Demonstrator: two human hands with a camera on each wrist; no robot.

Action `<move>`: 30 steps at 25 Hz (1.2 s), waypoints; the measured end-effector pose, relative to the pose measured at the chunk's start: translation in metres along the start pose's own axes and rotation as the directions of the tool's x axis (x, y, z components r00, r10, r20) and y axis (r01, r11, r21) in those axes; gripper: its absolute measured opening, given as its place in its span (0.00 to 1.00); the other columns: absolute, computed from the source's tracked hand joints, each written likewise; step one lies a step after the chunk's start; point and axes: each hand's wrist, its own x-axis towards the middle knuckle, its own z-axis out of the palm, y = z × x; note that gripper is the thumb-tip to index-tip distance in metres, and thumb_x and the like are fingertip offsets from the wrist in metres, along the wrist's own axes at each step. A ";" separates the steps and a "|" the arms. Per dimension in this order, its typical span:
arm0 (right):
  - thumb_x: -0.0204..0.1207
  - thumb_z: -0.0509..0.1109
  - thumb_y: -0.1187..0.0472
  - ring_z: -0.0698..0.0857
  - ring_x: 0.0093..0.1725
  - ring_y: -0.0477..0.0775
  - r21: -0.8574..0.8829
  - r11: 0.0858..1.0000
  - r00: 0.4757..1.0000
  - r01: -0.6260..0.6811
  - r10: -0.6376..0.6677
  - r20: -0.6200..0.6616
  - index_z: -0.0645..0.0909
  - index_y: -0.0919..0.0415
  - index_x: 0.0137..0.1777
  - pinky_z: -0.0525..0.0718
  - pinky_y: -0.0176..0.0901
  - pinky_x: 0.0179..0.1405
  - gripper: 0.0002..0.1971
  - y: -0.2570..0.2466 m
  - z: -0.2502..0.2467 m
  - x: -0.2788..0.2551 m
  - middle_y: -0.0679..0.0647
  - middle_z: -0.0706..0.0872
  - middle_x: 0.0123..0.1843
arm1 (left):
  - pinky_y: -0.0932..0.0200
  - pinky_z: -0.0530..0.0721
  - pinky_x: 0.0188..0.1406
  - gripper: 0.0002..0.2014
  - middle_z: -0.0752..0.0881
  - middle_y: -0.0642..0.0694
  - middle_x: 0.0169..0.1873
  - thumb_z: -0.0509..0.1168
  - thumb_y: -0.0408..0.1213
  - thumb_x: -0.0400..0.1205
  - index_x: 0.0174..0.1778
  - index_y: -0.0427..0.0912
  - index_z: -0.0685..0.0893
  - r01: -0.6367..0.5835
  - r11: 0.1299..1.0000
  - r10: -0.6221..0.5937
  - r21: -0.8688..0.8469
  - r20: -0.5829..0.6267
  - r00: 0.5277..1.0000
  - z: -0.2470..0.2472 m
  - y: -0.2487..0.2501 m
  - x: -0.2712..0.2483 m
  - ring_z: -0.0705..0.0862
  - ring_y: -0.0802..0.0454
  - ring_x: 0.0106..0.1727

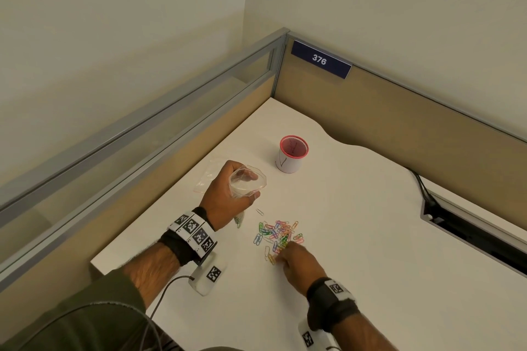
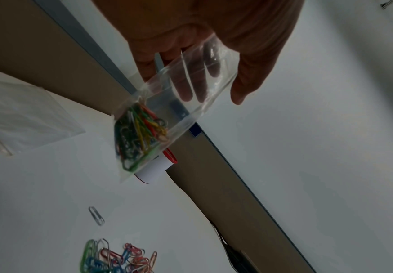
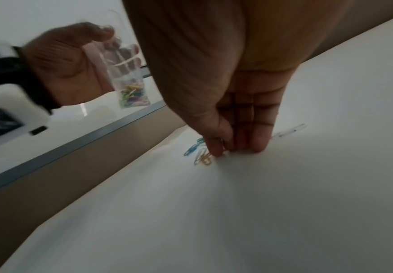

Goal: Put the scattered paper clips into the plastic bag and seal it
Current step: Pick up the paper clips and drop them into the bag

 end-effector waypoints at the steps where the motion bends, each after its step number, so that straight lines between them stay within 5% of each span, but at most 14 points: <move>1: 0.79 0.59 0.66 0.81 0.59 0.53 0.041 0.999 0.999 -0.008 0.010 -0.034 0.85 0.55 0.56 0.74 0.36 0.59 0.14 -0.001 -0.005 0.009 0.52 0.84 0.58 | 0.37 0.81 0.72 0.22 0.87 0.49 0.58 0.77 0.44 0.72 0.59 0.50 0.78 0.003 1.000 -0.003 -0.001 0.001 1.000 0.001 0.000 0.000 0.85 0.52 0.66; 4: 0.80 0.62 0.63 0.82 0.53 0.54 0.082 0.994 0.977 -0.078 0.093 -0.190 0.86 0.56 0.53 0.75 0.36 0.52 0.10 0.008 -0.026 0.027 0.54 0.85 0.55 | 0.37 0.82 0.71 0.22 0.87 0.50 0.58 0.77 0.46 0.72 0.59 0.50 0.78 0.010 1.000 -0.010 -0.003 -0.009 1.000 0.000 0.001 0.000 0.85 0.52 0.66; 9: 0.79 0.61 0.67 0.76 0.66 0.61 -0.025 0.948 0.930 -0.318 0.306 -0.201 0.77 0.61 0.66 0.80 0.50 0.65 0.16 0.026 -0.038 0.038 0.61 0.76 0.65 | 0.40 0.81 0.73 0.21 0.87 0.49 0.58 0.78 0.40 0.73 0.59 0.46 0.78 0.007 1.000 -0.007 0.001 -0.026 1.000 -0.003 0.001 0.002 0.85 0.54 0.66; 14: 0.78 0.59 0.69 0.79 0.61 0.61 -0.032 0.983 0.971 -0.182 0.174 -0.166 0.80 0.61 0.58 0.82 0.49 0.60 0.13 0.003 -0.018 0.041 0.59 0.77 0.59 | 0.43 0.81 0.73 0.22 0.86 0.48 0.58 0.77 0.40 0.73 0.59 0.44 0.79 -0.007 1.000 0.007 -0.002 -0.027 1.000 0.000 0.001 0.005 0.85 0.52 0.65; 16: 0.78 0.62 0.63 0.79 0.63 0.60 0.035 0.985 0.970 -0.166 0.170 -0.175 0.79 0.58 0.62 0.82 0.50 0.63 0.14 0.001 -0.019 0.039 0.57 0.77 0.60 | 0.42 0.81 0.73 0.21 0.86 0.48 0.59 0.77 0.40 0.73 0.59 0.44 0.79 -0.010 1.000 0.010 0.000 -0.023 1.000 0.000 -0.001 0.005 0.85 0.51 0.66; 20: 0.70 0.76 0.52 0.68 0.73 0.59 -0.090 0.996 1.000 0.000 0.001 0.010 0.66 0.47 0.77 0.77 0.54 0.70 0.35 0.000 -0.019 0.038 0.52 0.68 0.75 | 0.42 0.81 0.73 0.21 0.86 0.49 0.58 0.77 0.39 0.73 0.59 0.45 0.78 0.000 1.000 0.000 0.003 -0.013 1.000 -0.002 -0.001 0.006 0.85 0.52 0.66; 26: 0.82 0.64 0.57 0.76 0.61 0.58 -0.232 0.972 0.993 0.021 -0.047 -0.108 0.77 0.55 0.65 0.83 0.49 0.54 0.13 -0.006 -0.014 0.057 0.55 0.77 0.60 | 0.43 0.82 0.73 0.21 0.86 0.50 0.58 0.77 0.39 0.73 0.59 0.46 0.78 -0.001 1.000 0.001 0.006 -0.016 1.000 -0.001 0.002 0.009 0.85 0.53 0.66; 30: 0.82 0.63 0.57 0.81 0.56 0.59 -0.221 0.975 0.991 -0.030 0.000 -0.137 0.80 0.59 0.57 0.83 0.46 0.53 0.09 -0.004 -0.018 0.067 0.58 0.80 0.57 | 0.44 0.82 0.73 0.21 0.86 0.50 0.58 0.77 0.40 0.72 0.59 0.46 0.78 0.002 1.000 -0.002 0.018 -0.017 1.000 -0.003 0.001 0.010 0.85 0.53 0.66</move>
